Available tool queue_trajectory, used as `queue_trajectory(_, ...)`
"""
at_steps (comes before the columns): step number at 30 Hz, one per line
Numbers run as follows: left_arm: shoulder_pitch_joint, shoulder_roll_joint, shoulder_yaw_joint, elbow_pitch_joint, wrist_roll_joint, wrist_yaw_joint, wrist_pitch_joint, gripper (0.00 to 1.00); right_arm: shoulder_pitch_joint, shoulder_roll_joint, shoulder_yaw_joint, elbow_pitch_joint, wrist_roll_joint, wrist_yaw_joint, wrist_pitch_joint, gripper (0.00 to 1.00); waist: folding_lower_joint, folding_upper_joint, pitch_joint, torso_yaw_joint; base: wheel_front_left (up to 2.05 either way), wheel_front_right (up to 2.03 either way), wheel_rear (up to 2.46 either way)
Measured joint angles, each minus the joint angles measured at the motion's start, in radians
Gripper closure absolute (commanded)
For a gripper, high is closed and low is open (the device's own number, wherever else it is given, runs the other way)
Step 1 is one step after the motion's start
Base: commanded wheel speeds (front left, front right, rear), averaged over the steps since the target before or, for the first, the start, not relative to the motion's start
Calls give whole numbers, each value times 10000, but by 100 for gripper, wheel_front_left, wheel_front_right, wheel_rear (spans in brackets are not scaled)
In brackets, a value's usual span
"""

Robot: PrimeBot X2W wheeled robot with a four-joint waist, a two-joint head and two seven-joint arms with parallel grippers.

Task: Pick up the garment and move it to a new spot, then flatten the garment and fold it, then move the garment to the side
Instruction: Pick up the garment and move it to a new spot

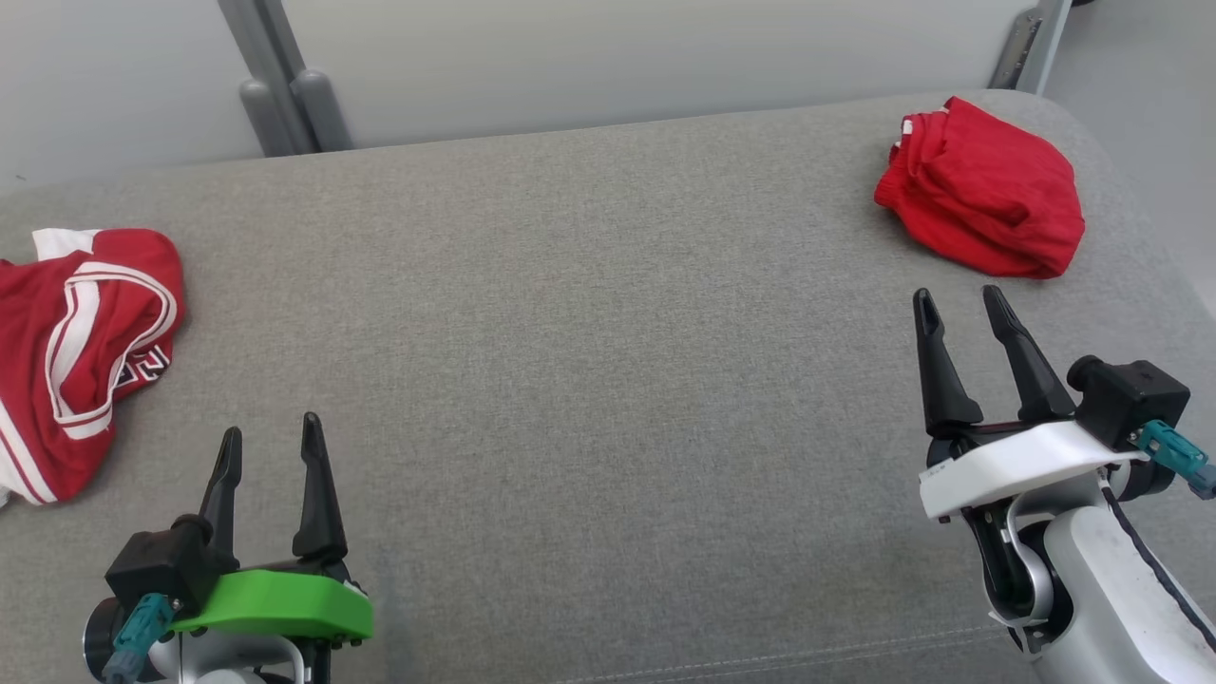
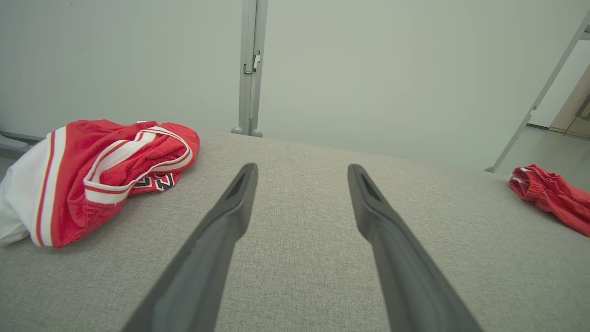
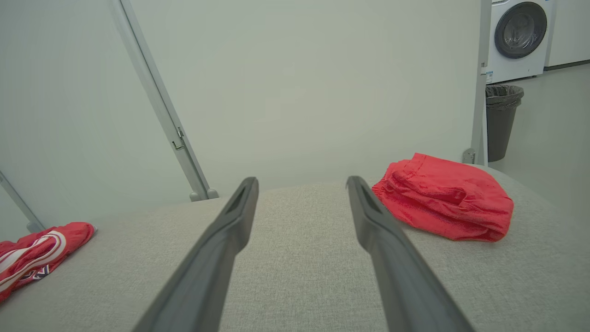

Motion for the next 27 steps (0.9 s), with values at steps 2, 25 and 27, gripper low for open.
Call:
queue_trajectory(2, -2, -35, 2, -2, 0, 0, 0, 0, -1, -2, 19, -61, -8, 0, 0, 0, 0, 0, 13, 150, 0, 0, 0)
queue_trajectory(25, -16, -188, 92, -13, 134, 0, -27, 0, -19, -84, 568, -203, -182, 150, 90, 0, 0, 0, 24, 2790, 0, 0, 0)
queue_trajectory(27, -16, -198, 65, -4, 136, 0, -27, 0, -19, -82, 602, -213, -192, 150, 92, 0, 0, 0, 18, 3053, 0, 0, 0)
